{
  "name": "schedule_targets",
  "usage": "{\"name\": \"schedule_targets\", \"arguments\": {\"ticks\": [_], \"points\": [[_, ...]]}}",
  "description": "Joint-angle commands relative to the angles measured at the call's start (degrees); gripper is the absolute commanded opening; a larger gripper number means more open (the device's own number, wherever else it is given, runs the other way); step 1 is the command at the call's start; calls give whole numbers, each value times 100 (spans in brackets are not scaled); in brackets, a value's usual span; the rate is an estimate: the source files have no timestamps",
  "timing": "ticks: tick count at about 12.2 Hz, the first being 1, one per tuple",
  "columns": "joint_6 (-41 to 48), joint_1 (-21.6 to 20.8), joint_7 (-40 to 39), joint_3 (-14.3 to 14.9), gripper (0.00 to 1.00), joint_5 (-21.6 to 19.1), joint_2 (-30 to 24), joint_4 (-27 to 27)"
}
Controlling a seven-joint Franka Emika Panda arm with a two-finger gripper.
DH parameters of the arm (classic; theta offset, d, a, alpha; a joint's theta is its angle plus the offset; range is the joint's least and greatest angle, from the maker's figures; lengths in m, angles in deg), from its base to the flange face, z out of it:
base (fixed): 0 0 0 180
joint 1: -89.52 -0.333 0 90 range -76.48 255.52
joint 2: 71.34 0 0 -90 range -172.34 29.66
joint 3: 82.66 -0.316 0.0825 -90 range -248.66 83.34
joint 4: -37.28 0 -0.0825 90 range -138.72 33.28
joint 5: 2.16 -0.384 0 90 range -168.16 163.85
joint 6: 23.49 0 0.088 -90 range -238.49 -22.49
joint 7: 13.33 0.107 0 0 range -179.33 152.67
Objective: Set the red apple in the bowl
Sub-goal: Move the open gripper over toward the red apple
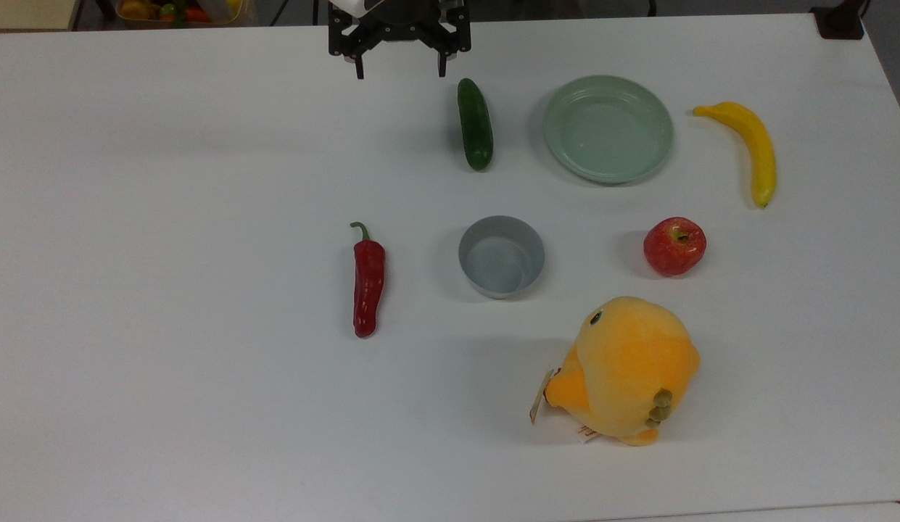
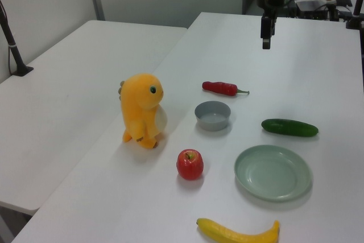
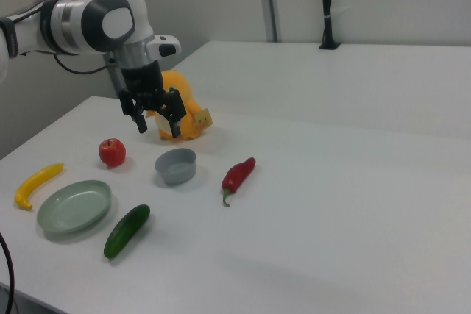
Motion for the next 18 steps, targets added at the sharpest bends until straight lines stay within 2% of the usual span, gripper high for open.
{"name": "schedule_targets", "arguments": {"ticks": [1, 7, 10, 12, 15, 18], "points": [[-31, -17, -20, 53, 100, -34, -131, -187], [-75, -16, -1, 9, 100, -61, -122, -178], [-346, -43, 112, -52, 100, -79, 88, -161], [-767, -34, 698, -358, 100, -158, 342, -134], [-1498, -226, 2156, -860, 100, -123, 843, 119], [-1866, -866, 3431, -940, 100, -62, 1528, 865]]}}
